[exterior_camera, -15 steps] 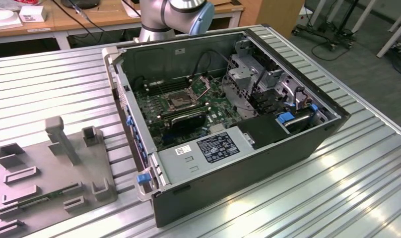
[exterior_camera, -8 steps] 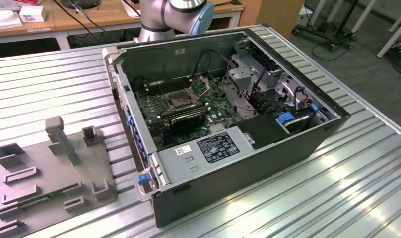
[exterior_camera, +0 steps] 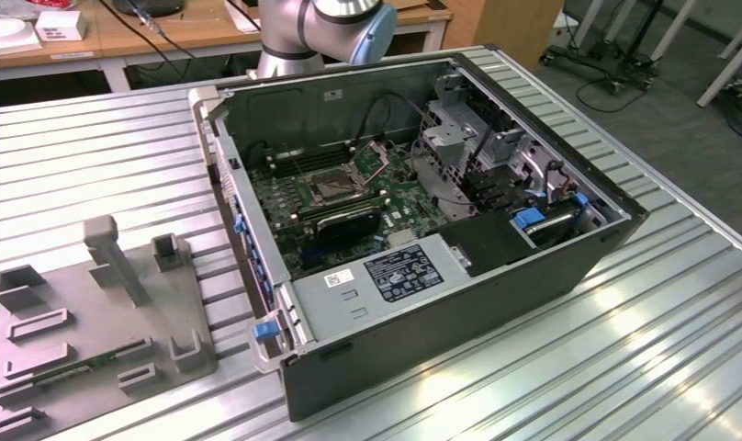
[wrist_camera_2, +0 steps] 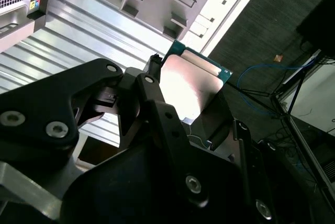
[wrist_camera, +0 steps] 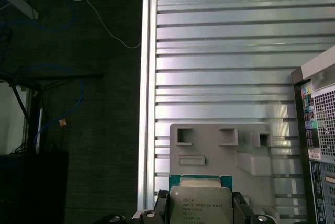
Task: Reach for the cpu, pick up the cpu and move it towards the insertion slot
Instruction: 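Pick up the cpu and move it towards the insertion slot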
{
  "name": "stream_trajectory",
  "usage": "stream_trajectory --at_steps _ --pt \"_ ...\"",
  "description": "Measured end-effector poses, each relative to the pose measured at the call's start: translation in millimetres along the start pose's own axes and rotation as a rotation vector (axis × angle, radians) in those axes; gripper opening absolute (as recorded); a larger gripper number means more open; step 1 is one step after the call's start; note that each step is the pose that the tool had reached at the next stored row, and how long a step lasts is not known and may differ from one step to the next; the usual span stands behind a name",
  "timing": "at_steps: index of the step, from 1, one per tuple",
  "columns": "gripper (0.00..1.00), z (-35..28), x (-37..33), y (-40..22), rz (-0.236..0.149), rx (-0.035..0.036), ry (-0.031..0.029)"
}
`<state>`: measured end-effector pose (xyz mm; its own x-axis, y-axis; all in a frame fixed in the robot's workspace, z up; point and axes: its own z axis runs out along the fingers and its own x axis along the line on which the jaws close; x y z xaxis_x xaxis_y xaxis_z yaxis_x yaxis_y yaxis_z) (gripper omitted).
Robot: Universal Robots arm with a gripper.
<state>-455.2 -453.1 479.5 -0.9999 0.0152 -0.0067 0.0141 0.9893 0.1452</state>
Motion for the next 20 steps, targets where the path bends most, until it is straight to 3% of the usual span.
stream_trajectory --at_steps 8,20 --pt "0.55 0.0 -3.3 0.1 0.000 0.0000 0.0004" --pt "0.55 0.0 -14.0 0.2 0.000 0.0000 0.0008"
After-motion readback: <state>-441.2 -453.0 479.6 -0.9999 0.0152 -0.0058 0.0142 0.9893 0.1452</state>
